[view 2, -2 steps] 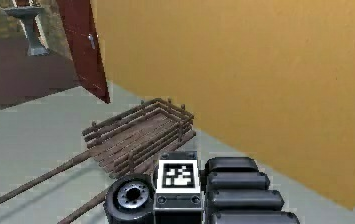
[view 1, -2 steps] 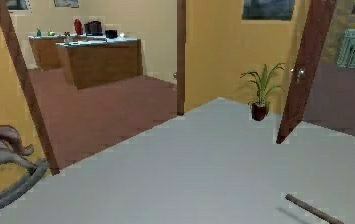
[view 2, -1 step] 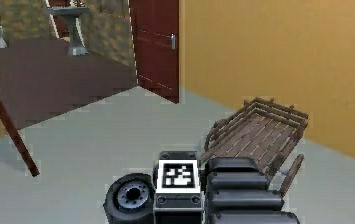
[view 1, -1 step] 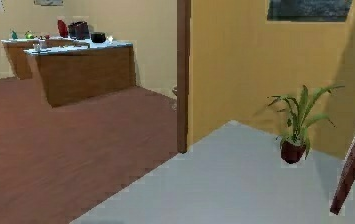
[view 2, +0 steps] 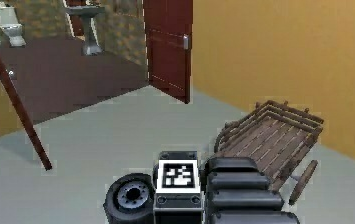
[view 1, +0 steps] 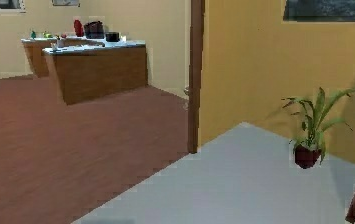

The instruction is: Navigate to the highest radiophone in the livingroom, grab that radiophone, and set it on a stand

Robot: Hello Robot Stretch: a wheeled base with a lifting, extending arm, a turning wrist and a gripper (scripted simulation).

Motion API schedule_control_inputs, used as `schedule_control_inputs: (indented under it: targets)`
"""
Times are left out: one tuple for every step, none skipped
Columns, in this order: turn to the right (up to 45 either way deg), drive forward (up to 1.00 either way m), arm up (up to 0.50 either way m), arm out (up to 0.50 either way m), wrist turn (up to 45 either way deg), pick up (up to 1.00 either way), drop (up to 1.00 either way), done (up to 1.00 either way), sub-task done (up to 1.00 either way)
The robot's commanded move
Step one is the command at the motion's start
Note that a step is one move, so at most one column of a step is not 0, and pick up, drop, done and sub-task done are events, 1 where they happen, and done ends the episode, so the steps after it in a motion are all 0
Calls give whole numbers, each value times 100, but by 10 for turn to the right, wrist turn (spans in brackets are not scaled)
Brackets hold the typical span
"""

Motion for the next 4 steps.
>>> schedule_control_inputs:
  targets:
    - [0, 10, 0, 0, 0, 0, 0, 0, 0]
    - [450, 0, 0, 0, 0, 0, 0, 0, 0]
    - [0, 75, 0, 0, 0, 0, 0, 0, 0]
    - [450, 0, 0, 0, 0, 0, 0, 0, 0]
